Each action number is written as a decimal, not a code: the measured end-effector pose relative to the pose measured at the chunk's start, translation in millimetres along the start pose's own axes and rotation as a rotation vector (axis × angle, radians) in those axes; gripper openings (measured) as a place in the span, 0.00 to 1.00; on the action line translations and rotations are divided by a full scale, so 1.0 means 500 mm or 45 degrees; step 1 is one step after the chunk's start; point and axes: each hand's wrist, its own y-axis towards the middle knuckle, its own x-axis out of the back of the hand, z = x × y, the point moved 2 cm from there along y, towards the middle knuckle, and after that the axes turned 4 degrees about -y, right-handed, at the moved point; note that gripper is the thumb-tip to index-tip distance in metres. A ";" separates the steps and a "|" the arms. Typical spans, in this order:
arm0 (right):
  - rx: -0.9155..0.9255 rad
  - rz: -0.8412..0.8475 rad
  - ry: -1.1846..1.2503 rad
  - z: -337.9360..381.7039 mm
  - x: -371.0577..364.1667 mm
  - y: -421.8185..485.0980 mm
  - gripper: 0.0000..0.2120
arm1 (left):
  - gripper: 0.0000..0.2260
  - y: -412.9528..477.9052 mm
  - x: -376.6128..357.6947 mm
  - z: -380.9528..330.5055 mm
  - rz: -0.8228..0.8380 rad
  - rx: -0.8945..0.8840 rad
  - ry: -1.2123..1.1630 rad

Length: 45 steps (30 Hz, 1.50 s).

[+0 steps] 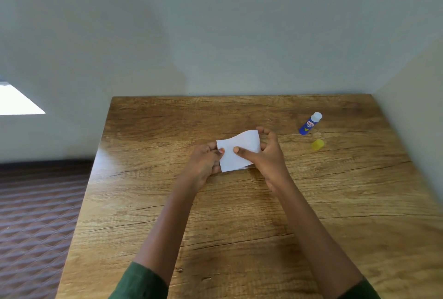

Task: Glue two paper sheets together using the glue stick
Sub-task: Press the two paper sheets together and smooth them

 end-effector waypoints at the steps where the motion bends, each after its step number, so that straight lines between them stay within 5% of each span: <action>1: -0.011 -0.024 0.018 0.004 0.008 -0.001 0.31 | 0.12 0.002 0.001 0.001 -0.010 0.009 0.004; 7: -0.001 -0.125 -0.035 -0.001 0.057 0.010 0.14 | 0.12 0.003 0.003 0.003 -0.014 0.010 0.031; 15: 0.031 -0.149 -0.165 -0.015 0.069 0.021 0.08 | 0.12 0.001 0.003 0.004 0.005 -0.003 0.039; 45: 0.039 -0.099 0.062 -0.006 0.077 0.017 0.12 | 0.13 0.017 0.012 0.010 0.060 0.002 -0.077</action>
